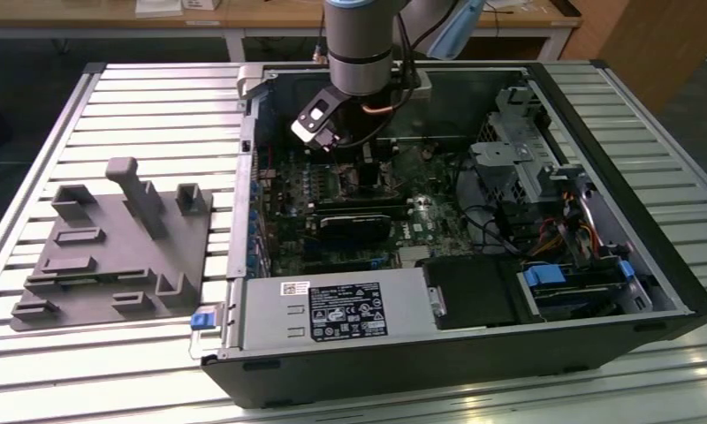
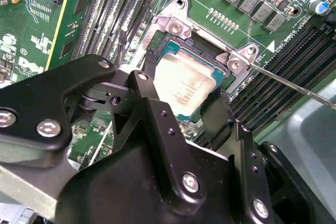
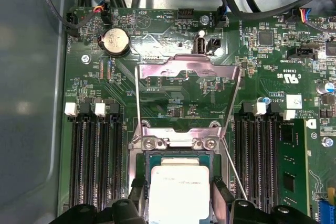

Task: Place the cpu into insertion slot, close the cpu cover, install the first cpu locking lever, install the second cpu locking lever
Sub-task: 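Place the cpu into insertion slot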

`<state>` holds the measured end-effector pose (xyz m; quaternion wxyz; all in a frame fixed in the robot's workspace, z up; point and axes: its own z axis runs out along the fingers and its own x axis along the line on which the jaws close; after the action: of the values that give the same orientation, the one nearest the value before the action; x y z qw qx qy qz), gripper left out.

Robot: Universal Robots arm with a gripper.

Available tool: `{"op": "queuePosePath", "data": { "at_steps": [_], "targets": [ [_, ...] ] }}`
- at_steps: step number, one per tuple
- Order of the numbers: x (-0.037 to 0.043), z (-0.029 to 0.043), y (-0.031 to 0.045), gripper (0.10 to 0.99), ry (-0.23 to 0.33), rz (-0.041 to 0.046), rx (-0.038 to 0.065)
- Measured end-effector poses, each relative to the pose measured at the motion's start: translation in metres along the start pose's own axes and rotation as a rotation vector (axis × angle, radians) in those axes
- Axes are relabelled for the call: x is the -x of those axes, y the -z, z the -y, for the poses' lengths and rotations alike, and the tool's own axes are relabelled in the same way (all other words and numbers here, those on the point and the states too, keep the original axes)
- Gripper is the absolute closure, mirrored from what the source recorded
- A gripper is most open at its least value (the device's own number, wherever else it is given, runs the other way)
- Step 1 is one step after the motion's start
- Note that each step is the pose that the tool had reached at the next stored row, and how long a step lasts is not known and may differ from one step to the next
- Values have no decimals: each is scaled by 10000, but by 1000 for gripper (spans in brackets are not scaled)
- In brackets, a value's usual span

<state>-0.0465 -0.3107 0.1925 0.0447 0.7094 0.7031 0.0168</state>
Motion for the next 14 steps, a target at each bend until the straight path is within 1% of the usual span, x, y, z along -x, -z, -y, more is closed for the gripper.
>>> {"op": "queuePosePath", "data": {
  "at_steps": [3,6,14],
  "targets": [
    [0,0,3,471,0,1,-1],
    [1,-3,31,471,0,0,0],
    [7,-16,180,471,-1,-1,1]
  ]
}}
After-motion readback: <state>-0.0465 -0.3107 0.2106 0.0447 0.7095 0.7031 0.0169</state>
